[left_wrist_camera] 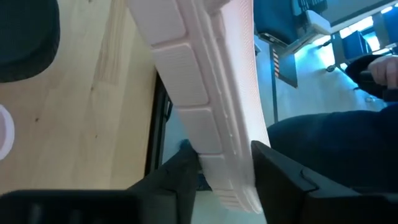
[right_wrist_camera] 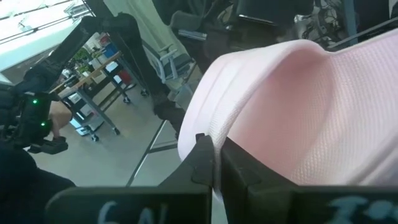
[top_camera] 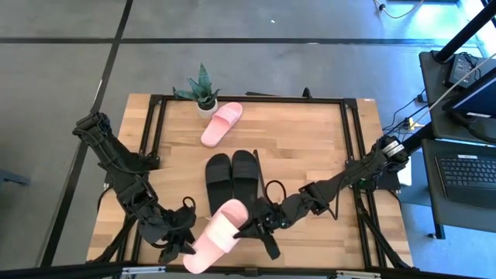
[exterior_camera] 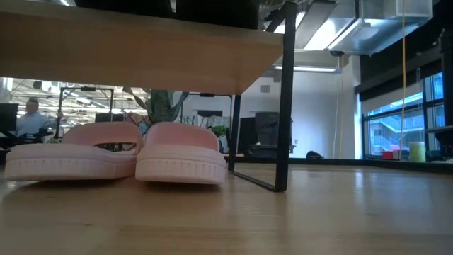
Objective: Pick and place slides into the shelf
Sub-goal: Put the pink slide under the shelf
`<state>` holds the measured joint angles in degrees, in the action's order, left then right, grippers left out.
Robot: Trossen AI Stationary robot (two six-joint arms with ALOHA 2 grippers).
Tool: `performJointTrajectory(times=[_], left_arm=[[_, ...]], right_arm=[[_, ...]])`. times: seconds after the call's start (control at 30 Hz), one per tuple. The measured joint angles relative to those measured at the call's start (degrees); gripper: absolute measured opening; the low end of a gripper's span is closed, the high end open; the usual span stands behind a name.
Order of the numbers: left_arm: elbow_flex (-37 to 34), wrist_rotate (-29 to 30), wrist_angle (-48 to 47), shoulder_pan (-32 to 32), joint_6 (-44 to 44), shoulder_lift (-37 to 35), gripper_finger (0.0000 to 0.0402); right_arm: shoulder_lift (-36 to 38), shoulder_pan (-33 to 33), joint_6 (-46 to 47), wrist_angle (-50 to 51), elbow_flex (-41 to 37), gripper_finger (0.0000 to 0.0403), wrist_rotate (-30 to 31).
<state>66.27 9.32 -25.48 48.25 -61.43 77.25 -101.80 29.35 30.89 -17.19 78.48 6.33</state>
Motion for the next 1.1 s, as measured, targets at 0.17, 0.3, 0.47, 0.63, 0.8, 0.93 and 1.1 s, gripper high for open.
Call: performJointTrajectory(times=[0.17,0.3,0.47,0.63,0.8,0.93,1.1], left_arm=[[-0.01,-1.16,0.07,-0.02,-0.2,0.0,0.0066],[0.0,-0.79,0.36,-0.01,-1.51,0.0,0.0057],[-0.01,1.46,2.2,1.2,-4.3,0.0,0.0057],[-0.01,8.08,7.6,4.98,-9.8,2.17,0.0052],[-0.01,13.02,19.73,7.93,-10.47,8.07,0.0049],[-0.01,16.74,27.68,10.1,-12.62,12.49,0.0048],[-0.01,25.61,38.84,13.94,-14.58,18.51,0.0048]], right_arm=[[0.0,-0.16,-0.11,0.07,0.02,0.0013,-0.17],[0.0,-0.38,-0.14,0.17,0.02,0.0015,-0.13],[0.25,-0.45,-1.69,0.31,0.02,0.0031,-0.7],[1.45,-0.56,-2.64,0.62,0.09,0.0045,-8.03],[1.75,-0.55,0.47,1.46,0.09,0.0044,-17.54],[1.88,-0.79,5.05,2.26,0.09,0.0041,-22.56],[1.95,-0.41,12.37,1.87,0.09,0.0041,-26.95]])
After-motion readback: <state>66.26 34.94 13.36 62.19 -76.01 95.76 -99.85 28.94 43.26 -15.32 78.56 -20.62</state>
